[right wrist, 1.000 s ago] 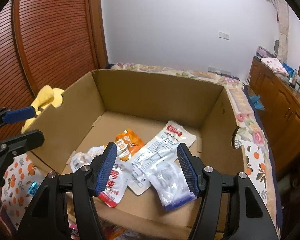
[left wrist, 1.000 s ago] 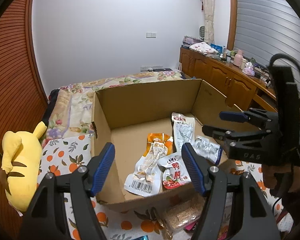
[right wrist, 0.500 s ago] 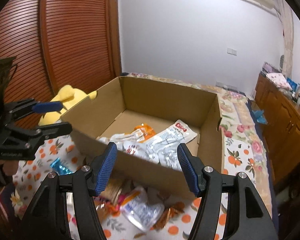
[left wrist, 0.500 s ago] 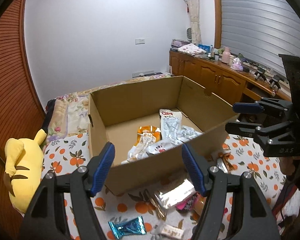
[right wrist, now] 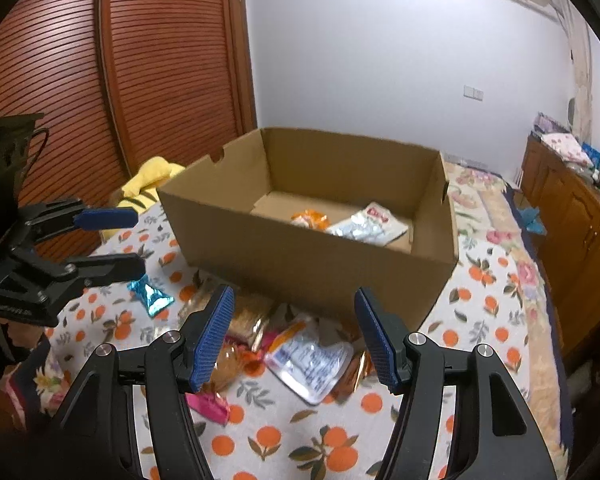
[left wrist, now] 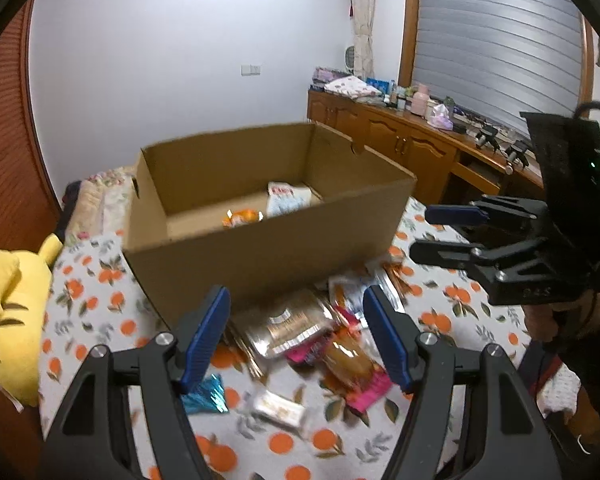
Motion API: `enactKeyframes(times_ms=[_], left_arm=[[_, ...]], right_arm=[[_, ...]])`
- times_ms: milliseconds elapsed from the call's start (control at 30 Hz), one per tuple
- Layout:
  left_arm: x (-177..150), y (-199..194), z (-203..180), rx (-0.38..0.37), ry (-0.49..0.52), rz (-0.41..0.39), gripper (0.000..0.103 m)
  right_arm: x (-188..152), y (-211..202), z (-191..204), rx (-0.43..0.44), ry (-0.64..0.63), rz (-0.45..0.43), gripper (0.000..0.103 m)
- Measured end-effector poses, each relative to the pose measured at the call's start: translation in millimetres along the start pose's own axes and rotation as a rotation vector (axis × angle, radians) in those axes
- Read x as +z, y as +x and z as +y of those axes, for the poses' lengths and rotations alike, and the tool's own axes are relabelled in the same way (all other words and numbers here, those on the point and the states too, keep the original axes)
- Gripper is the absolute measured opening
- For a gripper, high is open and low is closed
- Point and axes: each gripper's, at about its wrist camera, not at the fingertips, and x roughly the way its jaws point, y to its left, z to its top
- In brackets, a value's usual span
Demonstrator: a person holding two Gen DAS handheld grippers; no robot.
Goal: Organize snacks
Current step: 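Move both tools back from the box down toward the remaining snacks, then grasp the pink-wrapped sausage snack with the left tool while the right tool grasps the bronze foil packet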
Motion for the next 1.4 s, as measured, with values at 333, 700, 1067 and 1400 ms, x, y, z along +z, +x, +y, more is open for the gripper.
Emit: enactKeyframes(times_ms=[333,700,1067,1400], left_arm=[[-28,33,-28,-0.042,-0.027,0.087,0.069],[-42,75,-43,-0.02,-0.069,0.177,0.069],[-51,76,-40,0.024,-0.072,0.184,0.069],[-60,68,-36,0.004,-0.082,0.188,0.069]], right_arm=[[-28,19,-21,-0.027,0.049,0.065,0.064],[-51,39,-44,-0.057,0.096,0.123,0.061],[-48,65,-58,-0.11,0.157,0.148,0.057],[-61,72,-74,-0.14,0.198,0.192,0.047]])
